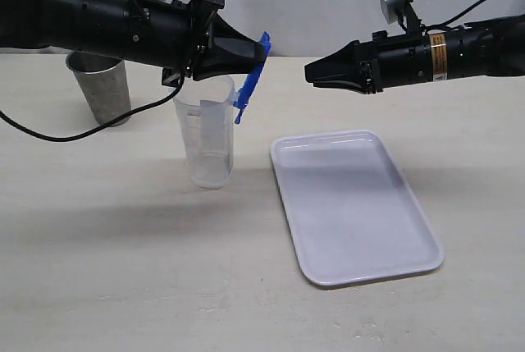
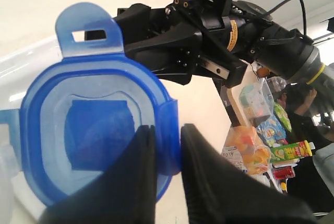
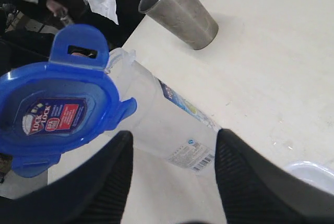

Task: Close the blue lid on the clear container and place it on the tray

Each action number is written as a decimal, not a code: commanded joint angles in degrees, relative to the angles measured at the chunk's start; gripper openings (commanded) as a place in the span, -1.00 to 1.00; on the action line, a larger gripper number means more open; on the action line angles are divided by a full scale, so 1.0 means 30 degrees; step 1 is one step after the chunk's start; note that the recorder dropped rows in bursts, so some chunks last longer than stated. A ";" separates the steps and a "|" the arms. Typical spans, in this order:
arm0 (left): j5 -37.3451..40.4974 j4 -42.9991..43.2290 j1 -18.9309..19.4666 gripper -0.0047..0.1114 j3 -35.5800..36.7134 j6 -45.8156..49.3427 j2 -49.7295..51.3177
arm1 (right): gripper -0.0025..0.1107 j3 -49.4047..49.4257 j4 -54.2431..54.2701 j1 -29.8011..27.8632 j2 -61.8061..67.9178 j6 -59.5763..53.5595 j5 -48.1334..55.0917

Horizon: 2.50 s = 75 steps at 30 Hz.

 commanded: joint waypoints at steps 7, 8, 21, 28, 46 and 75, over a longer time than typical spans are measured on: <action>0.0394 -0.0351 0.0200 -0.92 0.0111 -0.0089 -0.0066 | -0.12 0.0058 -0.0010 -0.0101 -0.0063 -0.0379 -0.0103; 0.0600 -0.0464 0.0239 -0.92 0.0111 -0.0089 -0.0066 | -0.12 0.0058 -0.0037 -0.0101 -0.0063 -0.0372 -0.0103; 0.2103 -0.0140 0.1403 -0.92 0.0111 -0.0055 -0.0066 | -0.12 0.0058 -0.0037 -0.0101 -0.0063 -0.0445 -0.0103; 0.2494 -0.0100 0.1403 -0.92 0.0111 -0.0016 -0.0066 | -0.12 0.0058 -0.0037 -0.0101 -0.0063 -0.0608 -0.0103; 0.2478 -0.0148 0.1403 -0.53 0.0111 0.0957 -0.0066 | -0.12 0.0058 -0.0037 -0.0101 -0.0063 -0.0803 -0.0103; 0.1489 2.3246 -0.2670 -0.43 0.2487 -1.2967 -0.3178 | -0.12 0.0058 -0.0037 -0.0133 -0.0063 -0.1451 -0.0103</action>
